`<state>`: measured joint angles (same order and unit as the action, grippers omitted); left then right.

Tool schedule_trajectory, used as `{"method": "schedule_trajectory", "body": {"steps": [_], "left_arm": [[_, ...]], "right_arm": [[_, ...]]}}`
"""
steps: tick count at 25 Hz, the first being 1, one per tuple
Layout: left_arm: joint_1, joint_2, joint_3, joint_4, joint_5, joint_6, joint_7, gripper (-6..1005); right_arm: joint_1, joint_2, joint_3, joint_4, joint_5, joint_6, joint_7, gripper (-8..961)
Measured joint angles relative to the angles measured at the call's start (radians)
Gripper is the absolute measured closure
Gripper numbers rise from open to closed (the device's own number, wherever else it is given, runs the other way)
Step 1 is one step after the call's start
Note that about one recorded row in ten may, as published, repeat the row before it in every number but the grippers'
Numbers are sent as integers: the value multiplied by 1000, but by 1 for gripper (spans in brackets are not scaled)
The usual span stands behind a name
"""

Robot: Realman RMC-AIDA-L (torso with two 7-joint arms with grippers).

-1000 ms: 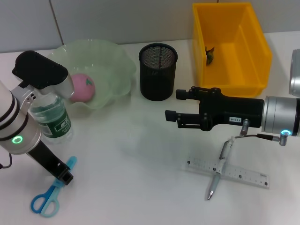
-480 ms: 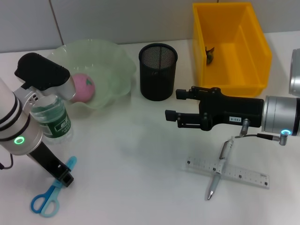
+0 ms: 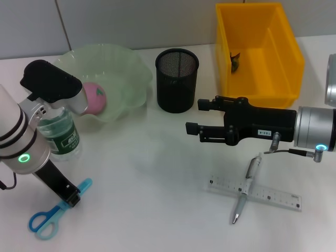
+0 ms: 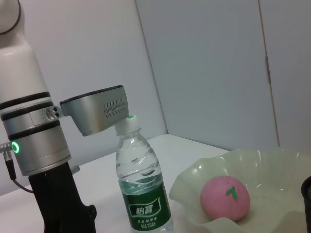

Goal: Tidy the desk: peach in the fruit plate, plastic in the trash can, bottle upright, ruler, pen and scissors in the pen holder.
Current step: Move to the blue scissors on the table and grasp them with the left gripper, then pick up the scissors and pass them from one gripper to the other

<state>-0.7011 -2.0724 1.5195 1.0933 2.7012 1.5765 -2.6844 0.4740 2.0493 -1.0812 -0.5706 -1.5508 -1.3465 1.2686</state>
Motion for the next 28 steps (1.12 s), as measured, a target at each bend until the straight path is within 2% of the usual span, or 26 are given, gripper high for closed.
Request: {"method": "schedule_trajectory", "body": {"steps": [8, 28], "left_arm": [[0, 0, 2, 0, 0, -2, -4, 767], [6, 0, 2, 10, 1, 5, -2, 751]], "right_arm": [[0, -2, 0, -4, 0, -2, 6, 194], [1, -2, -4, -5, 0, -3, 12, 195]]}}
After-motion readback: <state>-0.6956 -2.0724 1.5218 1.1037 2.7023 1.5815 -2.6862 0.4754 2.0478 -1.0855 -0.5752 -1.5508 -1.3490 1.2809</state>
